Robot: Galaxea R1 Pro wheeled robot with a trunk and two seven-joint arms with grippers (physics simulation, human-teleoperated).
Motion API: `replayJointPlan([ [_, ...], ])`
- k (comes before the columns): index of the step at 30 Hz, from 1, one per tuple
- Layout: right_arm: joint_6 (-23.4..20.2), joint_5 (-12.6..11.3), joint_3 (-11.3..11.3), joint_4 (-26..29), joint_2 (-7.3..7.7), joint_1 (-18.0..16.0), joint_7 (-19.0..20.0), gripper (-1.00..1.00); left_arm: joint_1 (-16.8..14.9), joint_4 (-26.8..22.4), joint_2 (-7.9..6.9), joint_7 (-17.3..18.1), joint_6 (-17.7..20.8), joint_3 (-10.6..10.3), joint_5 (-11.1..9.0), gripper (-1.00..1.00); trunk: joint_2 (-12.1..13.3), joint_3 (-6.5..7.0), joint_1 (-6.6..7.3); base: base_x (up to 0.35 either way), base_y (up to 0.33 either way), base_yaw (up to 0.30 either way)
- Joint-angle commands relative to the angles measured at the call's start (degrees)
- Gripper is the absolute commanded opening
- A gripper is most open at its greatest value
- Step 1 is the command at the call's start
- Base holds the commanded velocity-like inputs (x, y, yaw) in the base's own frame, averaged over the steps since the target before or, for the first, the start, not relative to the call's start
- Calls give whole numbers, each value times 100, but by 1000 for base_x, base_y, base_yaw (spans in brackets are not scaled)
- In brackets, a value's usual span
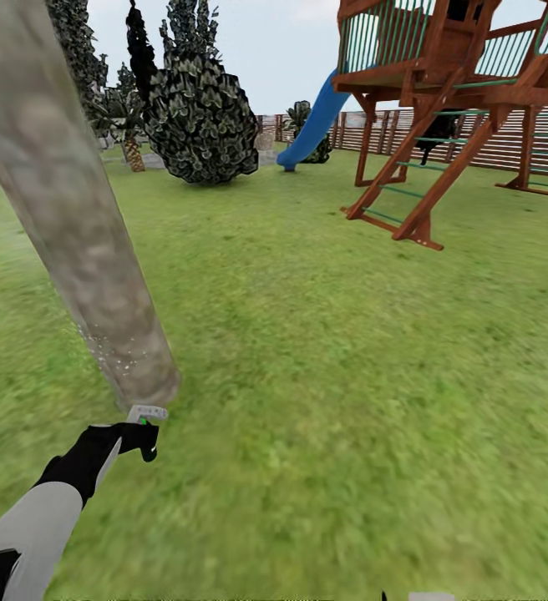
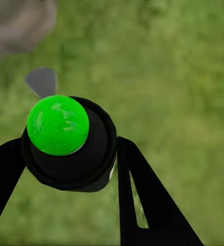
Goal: In the garden, pick up the pesticide atomizer on the floor and spray pesticide onto both trees until each tree trunk is fully covered.
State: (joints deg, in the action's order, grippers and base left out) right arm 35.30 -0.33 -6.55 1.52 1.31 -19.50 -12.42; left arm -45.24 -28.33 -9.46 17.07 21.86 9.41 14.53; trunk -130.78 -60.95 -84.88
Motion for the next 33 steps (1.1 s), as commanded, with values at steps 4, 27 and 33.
replayJointPlan([
  [4,3,-2,-48,-3,1,-1,-40,100,-3,-21,14,51,29,52,59,-100,-2,-5,2,107,-247,0],
  [27,30,15,-48,788,8,-10,-55,100,194,-147,14,-72,29,55,56,-100,-2,-28,2,131,-102,55],
  [33,29,15,-48,780,11,-9,-59,100,198,-298,43,-72,29,50,53,-100,-2,-60,2,0,0,252],
])
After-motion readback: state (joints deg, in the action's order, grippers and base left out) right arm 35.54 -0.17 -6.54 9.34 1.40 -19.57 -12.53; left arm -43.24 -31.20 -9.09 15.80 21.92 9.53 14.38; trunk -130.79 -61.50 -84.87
